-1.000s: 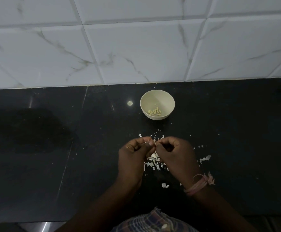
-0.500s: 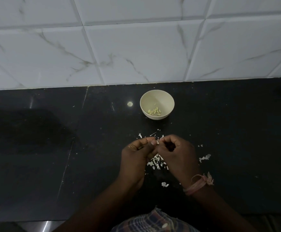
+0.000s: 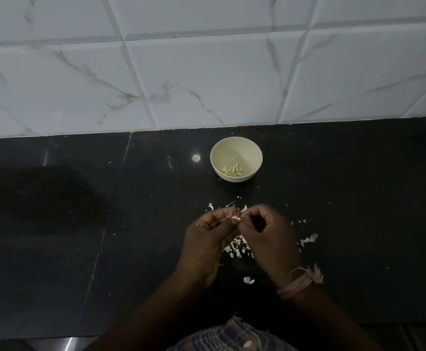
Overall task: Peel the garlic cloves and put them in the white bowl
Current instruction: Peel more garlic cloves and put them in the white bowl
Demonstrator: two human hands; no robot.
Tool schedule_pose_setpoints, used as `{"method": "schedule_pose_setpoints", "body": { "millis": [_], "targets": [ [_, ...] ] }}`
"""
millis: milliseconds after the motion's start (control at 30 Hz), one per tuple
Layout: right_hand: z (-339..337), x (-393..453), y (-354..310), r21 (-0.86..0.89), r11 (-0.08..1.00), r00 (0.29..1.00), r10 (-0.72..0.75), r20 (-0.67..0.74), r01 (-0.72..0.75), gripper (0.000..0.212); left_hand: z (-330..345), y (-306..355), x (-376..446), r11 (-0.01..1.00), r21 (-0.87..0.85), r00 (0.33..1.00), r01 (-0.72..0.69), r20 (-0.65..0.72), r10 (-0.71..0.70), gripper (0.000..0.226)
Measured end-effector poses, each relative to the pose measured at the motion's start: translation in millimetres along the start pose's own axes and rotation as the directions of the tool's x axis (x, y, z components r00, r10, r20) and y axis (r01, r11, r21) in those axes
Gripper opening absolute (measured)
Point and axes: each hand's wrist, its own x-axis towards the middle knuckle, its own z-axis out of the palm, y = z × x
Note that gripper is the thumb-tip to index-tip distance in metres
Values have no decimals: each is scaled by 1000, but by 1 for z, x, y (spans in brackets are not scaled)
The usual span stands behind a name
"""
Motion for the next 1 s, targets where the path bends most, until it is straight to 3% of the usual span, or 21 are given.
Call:
{"method": "schedule_pose_setpoints", "body": {
  "millis": [100, 200, 433, 567, 733, 1000],
  "targets": [
    [-1, 3, 0, 87, 995, 998, 44, -50, -39, 10, -2, 1, 1, 999, 33, 1000, -25, 3, 25, 27],
    [-6, 5, 5, 66, 998, 999, -4, -48, 8, 17, -3, 2, -1, 997, 48, 999, -53, 14, 52, 27],
    [-11, 5, 2, 37, 993, 994, -109, -13, 110, 6, -2, 4, -2, 950, 217, 974, -226, 43, 222, 16],
    [-9, 5, -3, 18, 988, 988, -155, 2, 155, 15, -2, 8, -2, 948, 208, 969, -243, 3, 248, 20],
    [-7, 3, -7, -49, 960, 962, -275, -3, 274, 12, -1, 12, -4, 887, 375, 957, -270, 4, 289, 13],
    [-2, 6, -4, -62, 975, 977, -215, -5, 214, 6, -1, 10, -4, 909, 351, 971, -222, -6, 239, 14]
  ]
}}
